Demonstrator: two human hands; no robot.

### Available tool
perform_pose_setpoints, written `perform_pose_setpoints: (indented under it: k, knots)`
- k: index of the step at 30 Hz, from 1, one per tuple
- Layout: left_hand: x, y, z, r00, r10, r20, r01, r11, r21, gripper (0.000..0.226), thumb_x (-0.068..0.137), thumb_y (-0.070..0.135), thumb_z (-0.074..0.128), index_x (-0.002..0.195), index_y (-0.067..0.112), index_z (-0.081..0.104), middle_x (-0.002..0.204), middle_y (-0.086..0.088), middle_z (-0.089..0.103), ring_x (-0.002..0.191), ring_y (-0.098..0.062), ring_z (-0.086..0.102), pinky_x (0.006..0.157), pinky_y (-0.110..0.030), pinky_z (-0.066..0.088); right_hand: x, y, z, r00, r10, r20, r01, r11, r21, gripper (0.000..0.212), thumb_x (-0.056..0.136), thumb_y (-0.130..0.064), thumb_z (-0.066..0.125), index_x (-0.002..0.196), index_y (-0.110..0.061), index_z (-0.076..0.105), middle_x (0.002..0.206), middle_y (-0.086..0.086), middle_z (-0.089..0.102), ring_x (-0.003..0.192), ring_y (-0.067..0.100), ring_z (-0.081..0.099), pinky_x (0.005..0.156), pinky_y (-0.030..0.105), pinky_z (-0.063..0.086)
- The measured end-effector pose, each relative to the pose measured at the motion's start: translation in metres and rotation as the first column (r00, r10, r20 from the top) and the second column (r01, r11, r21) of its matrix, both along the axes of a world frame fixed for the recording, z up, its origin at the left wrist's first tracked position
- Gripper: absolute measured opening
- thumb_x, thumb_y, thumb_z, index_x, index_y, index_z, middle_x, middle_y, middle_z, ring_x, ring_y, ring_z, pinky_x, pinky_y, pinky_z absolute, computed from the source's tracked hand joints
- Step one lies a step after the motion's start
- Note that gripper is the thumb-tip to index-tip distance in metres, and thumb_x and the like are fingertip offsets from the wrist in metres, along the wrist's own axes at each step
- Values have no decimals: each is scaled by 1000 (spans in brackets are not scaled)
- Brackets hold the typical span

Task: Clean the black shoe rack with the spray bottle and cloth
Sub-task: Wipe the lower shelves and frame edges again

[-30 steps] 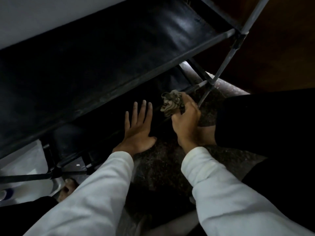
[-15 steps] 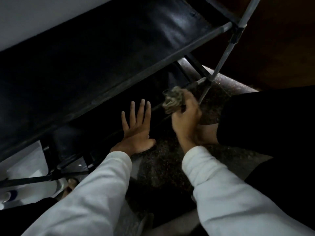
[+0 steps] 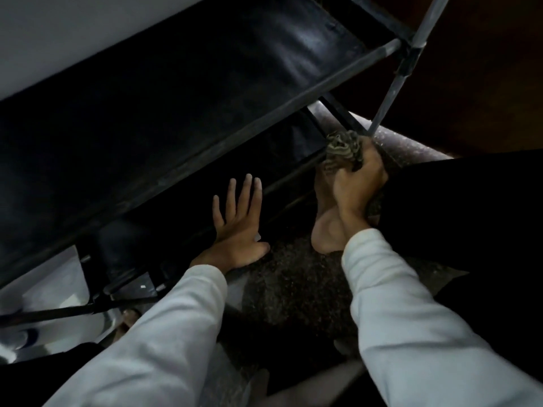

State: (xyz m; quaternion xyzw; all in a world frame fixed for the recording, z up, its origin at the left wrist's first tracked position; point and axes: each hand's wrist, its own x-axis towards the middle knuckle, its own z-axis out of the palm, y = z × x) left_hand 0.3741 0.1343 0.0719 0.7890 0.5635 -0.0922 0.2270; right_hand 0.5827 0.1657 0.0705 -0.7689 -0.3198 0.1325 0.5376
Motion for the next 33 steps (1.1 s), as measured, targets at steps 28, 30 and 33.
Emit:
perform_pose_setpoints:
  k: [28, 30, 33]
  knots:
    - [-133, -109, -16, 824, 565, 33, -535, 758, 374, 81, 90, 25, 54, 156, 6, 12, 164, -17, 8, 152, -33, 3, 123, -50, 5, -133, -57, 26, 822, 552, 139, -509, 823, -253, 36, 74, -26, 63, 106, -13, 73, 105, 14, 64, 92, 34, 64, 86, 32, 50]
    - [-141, -118, -16, 821, 569, 41, -534, 742, 407, 76, 91, 13, 53, 154, -3, 14, 162, -22, 10, 151, -37, 7, 123, -50, 12, -107, -45, 23, 872, 439, 218, -374, 883, -284, 29, 79, -27, 61, 101, -13, 73, 99, 13, 68, 94, 30, 64, 86, 23, 40]
    - [-143, -120, -15, 830, 556, 39, -526, 758, 386, 74, 90, 17, 45, 152, -8, 13, 161, -24, 10, 151, -37, 6, 123, -46, 12, -94, -39, 16, 876, 380, 298, -278, 901, -332, 34, 84, -28, 64, 111, -9, 71, 103, 16, 68, 101, 31, 62, 88, 19, 31]
